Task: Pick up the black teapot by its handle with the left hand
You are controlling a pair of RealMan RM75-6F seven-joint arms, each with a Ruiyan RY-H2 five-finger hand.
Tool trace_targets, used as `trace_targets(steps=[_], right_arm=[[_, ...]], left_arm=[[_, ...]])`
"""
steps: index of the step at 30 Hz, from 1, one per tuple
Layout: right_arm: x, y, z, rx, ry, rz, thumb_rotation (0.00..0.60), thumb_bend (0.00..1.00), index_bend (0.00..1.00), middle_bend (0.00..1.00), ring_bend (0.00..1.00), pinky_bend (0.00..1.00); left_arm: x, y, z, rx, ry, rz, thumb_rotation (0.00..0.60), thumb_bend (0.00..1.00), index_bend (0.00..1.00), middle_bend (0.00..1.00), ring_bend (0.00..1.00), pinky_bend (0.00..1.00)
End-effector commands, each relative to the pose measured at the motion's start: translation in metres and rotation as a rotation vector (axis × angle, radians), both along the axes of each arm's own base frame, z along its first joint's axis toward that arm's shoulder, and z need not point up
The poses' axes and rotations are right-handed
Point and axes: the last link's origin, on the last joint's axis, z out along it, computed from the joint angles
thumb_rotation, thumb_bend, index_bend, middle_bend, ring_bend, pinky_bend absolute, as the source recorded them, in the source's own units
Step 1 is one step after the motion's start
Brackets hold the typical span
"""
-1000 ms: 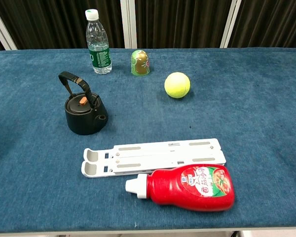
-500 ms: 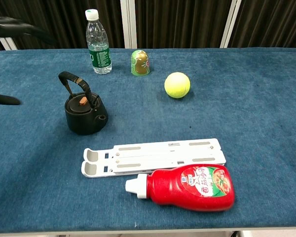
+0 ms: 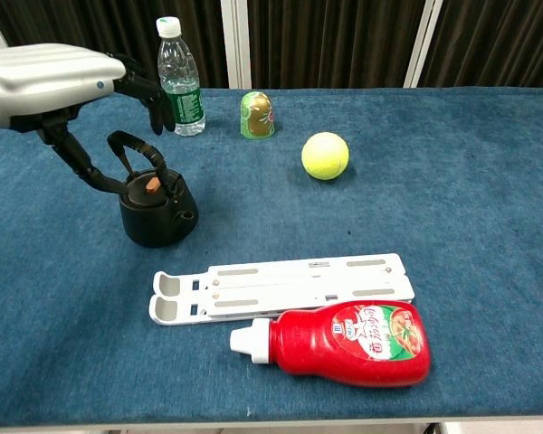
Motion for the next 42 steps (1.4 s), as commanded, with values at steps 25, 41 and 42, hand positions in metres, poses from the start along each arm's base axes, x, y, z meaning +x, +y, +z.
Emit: trace_targets(steps=[25,41,42], right_arm=[[-0.002,-0.004,-0.001,0.007,-0.004,-0.003,0.6,0.17,0.0,0.0,0.0,0.0],[-0.007,-0.002,0.0,0.001,-0.014,-0.015,0.6,0.17,0.0,0.0,0.0,0.0],[-0.007,-0.002,0.0,0.0,-0.016,-0.016,0.6,0.17,0.0,0.0,0.0,0.0]], left_arm=[[-0.002,0.001,-0.024,-0.002,0.038,0.013,0.6,0.12,0.54,0.57,0.43,0.0],[-0.006,-0.002,-0.035,-0.039,0.051,0.028,0.6,0.12,0.72,0.77,0.63,0.0],[-0.006,-0.002,-0.036,-0.043,0.052,0.029,0.6,0.12,0.73,0.79,0.64,0.0]])
